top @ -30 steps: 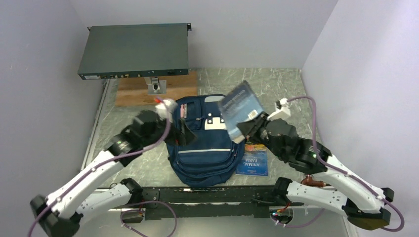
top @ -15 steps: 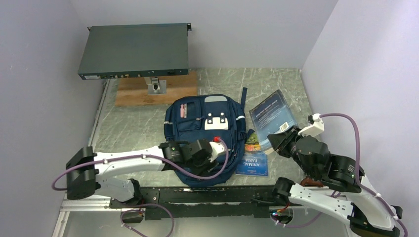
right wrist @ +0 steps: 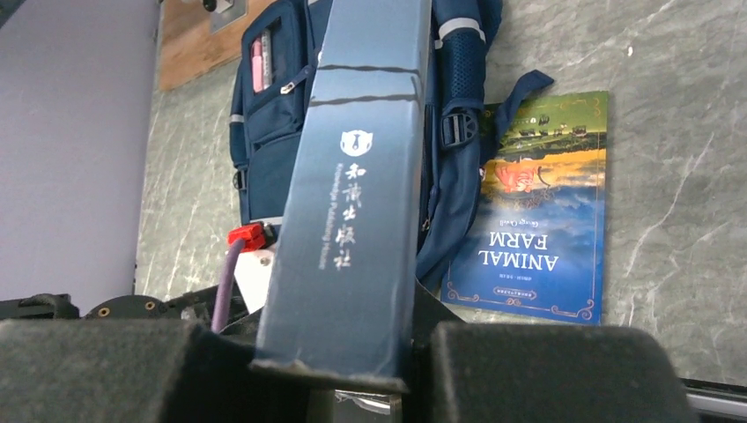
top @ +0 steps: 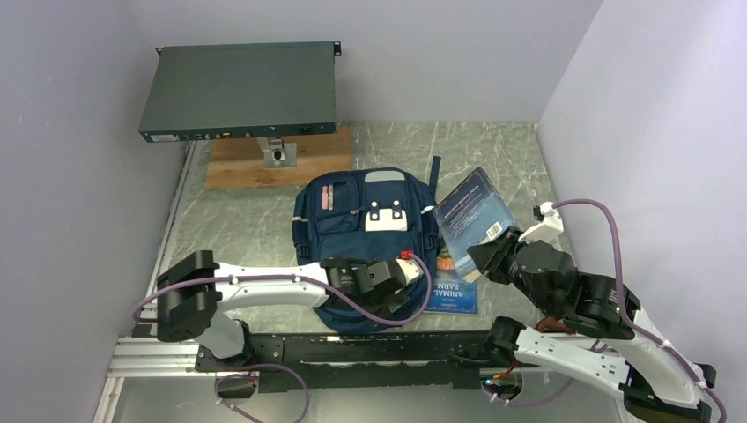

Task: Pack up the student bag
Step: Place the book in the student bag.

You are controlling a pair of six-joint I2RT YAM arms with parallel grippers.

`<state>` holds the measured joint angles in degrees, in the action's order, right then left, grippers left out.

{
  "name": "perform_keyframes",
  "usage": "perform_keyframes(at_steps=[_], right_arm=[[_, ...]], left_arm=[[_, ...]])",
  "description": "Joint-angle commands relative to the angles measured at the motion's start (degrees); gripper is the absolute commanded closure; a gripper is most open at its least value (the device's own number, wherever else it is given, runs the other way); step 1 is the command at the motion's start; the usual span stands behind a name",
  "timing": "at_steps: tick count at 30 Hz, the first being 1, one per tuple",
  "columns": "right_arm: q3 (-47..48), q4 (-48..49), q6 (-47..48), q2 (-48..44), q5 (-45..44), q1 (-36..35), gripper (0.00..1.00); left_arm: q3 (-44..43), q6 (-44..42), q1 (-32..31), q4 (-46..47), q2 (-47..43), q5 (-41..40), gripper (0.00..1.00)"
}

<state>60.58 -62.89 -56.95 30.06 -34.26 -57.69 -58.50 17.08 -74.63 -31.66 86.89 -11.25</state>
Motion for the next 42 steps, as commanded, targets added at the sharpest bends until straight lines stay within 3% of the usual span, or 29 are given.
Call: perform_keyframes(at_steps=[1, 4, 6, 11, 20, 27, 30, 35, 38, 42], right_arm=[[0.8, 7.7, 1.1, -0.4, -0.4, -0.2, 1.0], [0.7, 7.5, 0.8, -0.7, 0.0, -0.2, 1.0], [0.5, 7.1, 0.5, -1.0, 0.3, -0.2, 1.0], [0.2, 4.3, -0.4, -0.1, 2.4, -0.2, 1.0], [1.3, -7.7, -6.5, 0.0, 8.9, -0.2, 1.0], [2.3, -10.7, -5.6, 1.0, 16.6, -0.2, 1.0], [-1.7, 0.5, -5.8, -0.6, 26.0, -0.2, 1.0], [-15.9, 26.5, -14.2, -3.2, 37.3, -0.2, 1.0], [-22.7, 41.3, -19.1, -2.0, 37.8, -0.2, 1.0], [-28.0, 56.4, -22.3, 0.5, 30.3, -0.1, 1.0]], left_arm=[[-3.5, 1.7, 0.2, 1.9, 3.5, -8.7, 0.3], [-4.5, 3.5, 0.1, 0.6, 5.6, -12.9, 0.36], [-5.0, 5.1, 0.1, -0.7, 6.6, -16.8, 0.46], [-8.1, 7.0, 0.1, -4.6, 6.9, -25.9, 0.98], [-19.7, -0.6, 1.5, -7.2, 0.8, -37.0, 1.0], [-30.2, -5.9, 7.1, -8.9, 0.8, -36.5, 1.0], [-31.8, -8.7, 7.9, -6.7, -0.6, -34.8, 1.0], [-31.3, -12.4, 7.9, -2.0, -4.4, -27.6, 1.0], [-31.2, -12.4, 7.8, -1.7, -5.7, -24.5, 1.0], [-30.6, -11.3, 7.8, -1.9, -6.9, -21.3, 1.0]])
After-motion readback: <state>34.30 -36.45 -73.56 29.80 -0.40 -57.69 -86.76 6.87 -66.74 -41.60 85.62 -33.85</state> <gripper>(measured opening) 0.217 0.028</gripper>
